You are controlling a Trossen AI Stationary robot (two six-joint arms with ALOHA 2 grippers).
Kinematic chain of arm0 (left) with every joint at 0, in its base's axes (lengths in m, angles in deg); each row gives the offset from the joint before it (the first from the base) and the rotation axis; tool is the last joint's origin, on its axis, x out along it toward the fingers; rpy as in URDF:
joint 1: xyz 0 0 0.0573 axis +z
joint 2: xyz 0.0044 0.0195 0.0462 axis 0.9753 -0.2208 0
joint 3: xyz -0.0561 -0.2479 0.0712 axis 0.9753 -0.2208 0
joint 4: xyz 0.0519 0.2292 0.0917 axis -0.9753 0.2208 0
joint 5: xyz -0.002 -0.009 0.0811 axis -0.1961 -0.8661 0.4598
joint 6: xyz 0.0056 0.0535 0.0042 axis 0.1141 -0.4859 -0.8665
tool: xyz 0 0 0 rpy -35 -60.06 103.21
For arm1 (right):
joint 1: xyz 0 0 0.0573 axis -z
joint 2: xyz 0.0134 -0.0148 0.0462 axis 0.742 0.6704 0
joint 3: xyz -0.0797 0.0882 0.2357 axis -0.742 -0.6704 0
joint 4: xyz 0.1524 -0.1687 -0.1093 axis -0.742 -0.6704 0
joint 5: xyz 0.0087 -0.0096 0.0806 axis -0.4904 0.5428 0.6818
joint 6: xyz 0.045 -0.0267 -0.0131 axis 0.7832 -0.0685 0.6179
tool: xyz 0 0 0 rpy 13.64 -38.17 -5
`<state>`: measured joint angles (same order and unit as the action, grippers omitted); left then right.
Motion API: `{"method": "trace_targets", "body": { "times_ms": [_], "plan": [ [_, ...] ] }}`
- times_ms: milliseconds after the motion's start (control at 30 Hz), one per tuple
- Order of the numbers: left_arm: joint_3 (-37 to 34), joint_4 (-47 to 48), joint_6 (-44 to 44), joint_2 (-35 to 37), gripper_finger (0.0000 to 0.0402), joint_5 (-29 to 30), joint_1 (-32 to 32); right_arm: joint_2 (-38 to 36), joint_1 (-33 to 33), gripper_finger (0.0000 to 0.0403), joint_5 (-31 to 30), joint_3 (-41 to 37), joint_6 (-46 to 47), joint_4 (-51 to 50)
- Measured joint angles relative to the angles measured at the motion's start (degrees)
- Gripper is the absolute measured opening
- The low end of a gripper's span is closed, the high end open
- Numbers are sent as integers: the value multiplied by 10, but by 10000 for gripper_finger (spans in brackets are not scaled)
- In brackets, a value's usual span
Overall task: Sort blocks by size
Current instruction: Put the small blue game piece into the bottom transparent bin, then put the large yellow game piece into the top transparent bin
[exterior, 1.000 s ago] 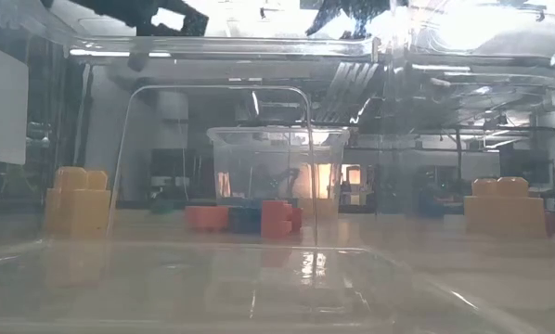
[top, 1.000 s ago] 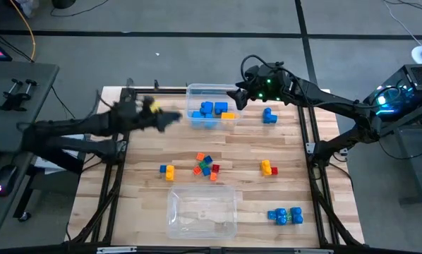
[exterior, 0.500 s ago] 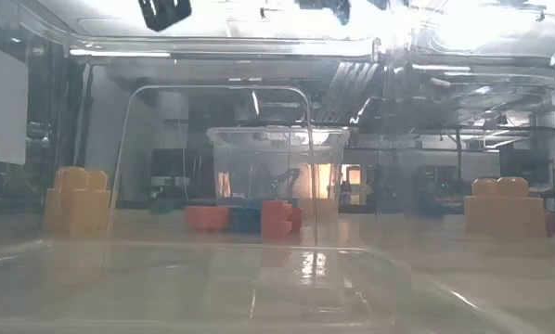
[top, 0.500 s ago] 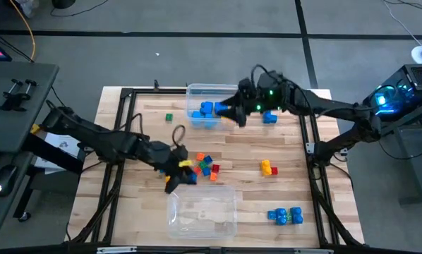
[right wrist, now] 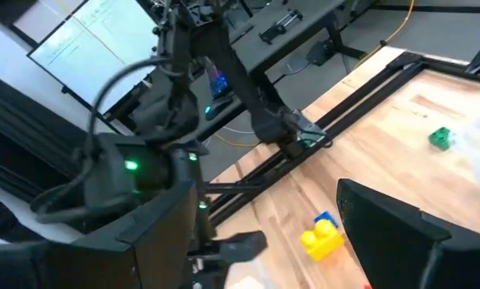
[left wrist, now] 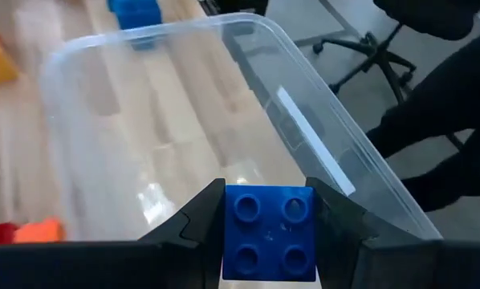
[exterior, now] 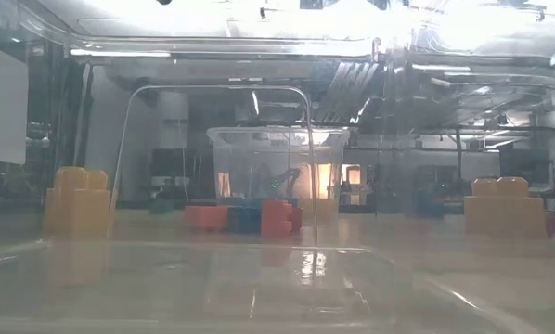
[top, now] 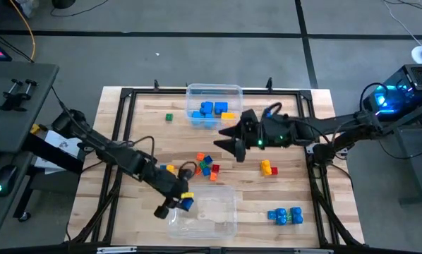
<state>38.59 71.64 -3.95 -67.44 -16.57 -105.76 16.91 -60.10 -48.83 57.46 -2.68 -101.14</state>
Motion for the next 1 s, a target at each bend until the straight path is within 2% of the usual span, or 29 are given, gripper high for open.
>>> {"method": "trace_targets", "body": {
  "times_ms": [133, 300, 467, 567, 667, 767, 833, 900, 1000],
  "plan": [
    [12, -14, 48, -36, 137, 0, -2, 0, -24, 296, -12, 0, 8, 0],
    [37, -6, 91, -64, 189, -13, 1, 0, -39, 296, -13, 0, 5, -1],
    [72, 75, 131, -61, 247, -13, 3, 0, -44, 296, 9, 0, -23, -1],
    [104, 185, 197, -52, 267, 4, 14, 0, -44, 296, 23, 0, -38, -4],
    [119, 307, 302, -26, 272, 78, 21, 0, -44, 296, 31, 0, -50, -11],
    [119, 410, 450, 9, 272, 206, 20, 0, -44, 296, 31, 0, -54, -26],
    [119, 478, 553, 27, 273, 272, 20, 0, -43, 296, 31, 0, -52, -41],
    [112, 526, 649, 35, 272, 305, 25, 0, -43, 296, 32, 0, -51, -54],
    [74, 536, 775, 37, 267, 313, 36, 0, -43, 296, 31, 0, -51, -67]
  ]
}}
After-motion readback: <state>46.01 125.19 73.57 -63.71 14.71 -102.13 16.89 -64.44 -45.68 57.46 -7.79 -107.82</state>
